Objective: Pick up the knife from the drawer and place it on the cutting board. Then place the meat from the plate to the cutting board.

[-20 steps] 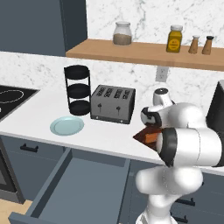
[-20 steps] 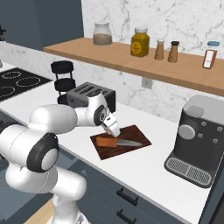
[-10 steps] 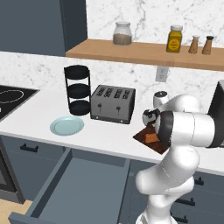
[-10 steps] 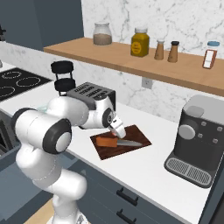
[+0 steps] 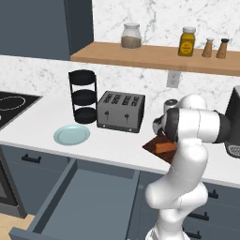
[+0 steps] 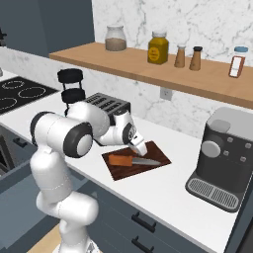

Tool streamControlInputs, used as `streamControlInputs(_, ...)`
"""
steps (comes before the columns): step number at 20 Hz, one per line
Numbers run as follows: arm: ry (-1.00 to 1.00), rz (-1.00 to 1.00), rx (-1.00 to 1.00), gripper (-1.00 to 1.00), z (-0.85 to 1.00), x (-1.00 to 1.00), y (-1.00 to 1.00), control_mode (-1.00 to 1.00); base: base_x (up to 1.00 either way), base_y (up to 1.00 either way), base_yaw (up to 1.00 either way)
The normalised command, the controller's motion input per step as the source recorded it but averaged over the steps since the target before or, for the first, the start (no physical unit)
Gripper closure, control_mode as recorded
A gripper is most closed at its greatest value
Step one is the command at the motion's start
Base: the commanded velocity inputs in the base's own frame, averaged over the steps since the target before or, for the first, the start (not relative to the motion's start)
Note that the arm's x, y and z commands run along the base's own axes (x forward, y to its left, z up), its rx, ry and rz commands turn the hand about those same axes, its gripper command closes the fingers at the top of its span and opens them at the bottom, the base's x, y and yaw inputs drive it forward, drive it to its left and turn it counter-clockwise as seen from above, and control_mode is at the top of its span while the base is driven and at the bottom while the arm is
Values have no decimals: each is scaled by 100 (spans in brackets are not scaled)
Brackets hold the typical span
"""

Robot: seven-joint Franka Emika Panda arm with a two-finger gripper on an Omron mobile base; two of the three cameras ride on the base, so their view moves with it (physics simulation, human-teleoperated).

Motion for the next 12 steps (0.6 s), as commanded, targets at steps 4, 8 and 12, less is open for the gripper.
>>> streamControlInputs(4,0,0,-2,100,-27,24,-6,-100,0,0,0)
streamControlInputs(8,0,0,-1,-100,-13,19,0,-100,0,0,0)
streamControlInputs(12,0,0,0,-100,3,-15,-10,-100,0,0,0)
